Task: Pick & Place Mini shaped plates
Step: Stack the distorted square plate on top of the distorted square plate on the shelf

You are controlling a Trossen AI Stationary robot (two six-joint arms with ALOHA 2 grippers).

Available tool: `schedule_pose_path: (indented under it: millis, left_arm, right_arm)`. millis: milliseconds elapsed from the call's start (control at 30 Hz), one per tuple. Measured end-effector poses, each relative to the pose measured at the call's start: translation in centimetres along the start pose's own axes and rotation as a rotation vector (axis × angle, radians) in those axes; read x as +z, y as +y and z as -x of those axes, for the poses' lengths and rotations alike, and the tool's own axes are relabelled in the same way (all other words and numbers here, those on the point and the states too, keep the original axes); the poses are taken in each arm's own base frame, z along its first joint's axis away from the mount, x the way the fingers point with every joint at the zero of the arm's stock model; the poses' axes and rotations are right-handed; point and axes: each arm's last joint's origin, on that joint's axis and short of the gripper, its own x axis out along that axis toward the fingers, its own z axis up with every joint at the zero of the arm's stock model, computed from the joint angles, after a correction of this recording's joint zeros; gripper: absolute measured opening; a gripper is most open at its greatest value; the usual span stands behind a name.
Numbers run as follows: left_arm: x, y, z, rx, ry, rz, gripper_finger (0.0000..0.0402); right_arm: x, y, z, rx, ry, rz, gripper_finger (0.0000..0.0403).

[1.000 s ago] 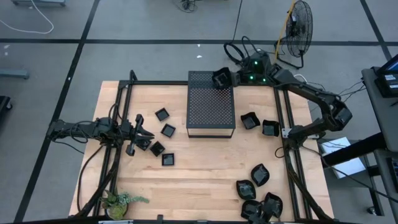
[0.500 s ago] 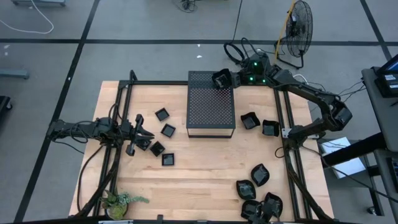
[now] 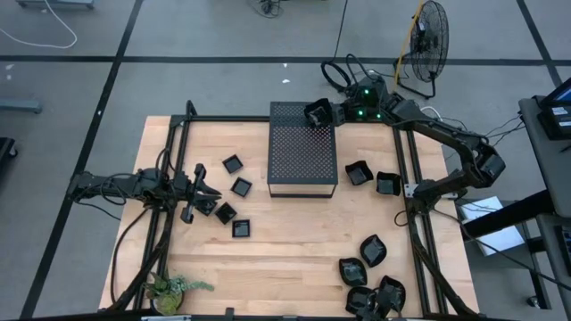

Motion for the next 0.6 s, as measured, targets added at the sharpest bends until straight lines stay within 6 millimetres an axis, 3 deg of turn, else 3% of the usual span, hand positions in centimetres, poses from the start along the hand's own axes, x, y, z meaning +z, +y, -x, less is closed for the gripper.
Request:
schedule_pose_path:
  millis: [600]
  left_arm:
    - [-0.01,0.00,0.00,0.000,0.000,0.000,0.0047]
  right_arm:
    - [0.38,0.15,0.00,0.015,-0.039,0.029,0.0005]
